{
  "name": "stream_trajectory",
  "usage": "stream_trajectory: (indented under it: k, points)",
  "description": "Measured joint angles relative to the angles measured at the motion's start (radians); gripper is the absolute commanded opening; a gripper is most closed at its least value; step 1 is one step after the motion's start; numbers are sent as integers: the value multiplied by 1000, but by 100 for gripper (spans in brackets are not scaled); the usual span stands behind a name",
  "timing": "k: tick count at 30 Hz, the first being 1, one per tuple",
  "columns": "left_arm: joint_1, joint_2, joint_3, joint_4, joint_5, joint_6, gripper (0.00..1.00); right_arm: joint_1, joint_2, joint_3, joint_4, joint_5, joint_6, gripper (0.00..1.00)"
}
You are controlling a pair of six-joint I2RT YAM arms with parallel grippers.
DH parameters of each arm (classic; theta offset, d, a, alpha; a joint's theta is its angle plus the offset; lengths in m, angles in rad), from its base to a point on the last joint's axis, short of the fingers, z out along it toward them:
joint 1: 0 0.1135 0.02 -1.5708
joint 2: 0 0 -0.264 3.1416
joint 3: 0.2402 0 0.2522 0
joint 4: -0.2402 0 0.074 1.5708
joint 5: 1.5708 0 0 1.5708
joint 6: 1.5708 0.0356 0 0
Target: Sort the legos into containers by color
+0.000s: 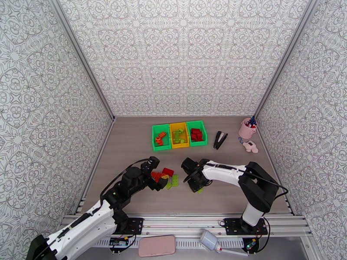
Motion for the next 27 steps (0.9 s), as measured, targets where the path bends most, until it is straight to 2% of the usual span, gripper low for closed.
stream_trajectory:
  k: [5,15,21,27]
  points:
    - [-21,19,0,20,11,28,100,0,-30,-13,44,14,25,32]
    - [-87,113,6,100,1,54,100,-47,-220,-24,212,85,69,29]
    - [-127,178,13,177,-33,49,100,-112,-190,61,344,116,67,29]
    - [-147,190,13,201,-68,32,100,-170,-28,232,481,139,37,27]
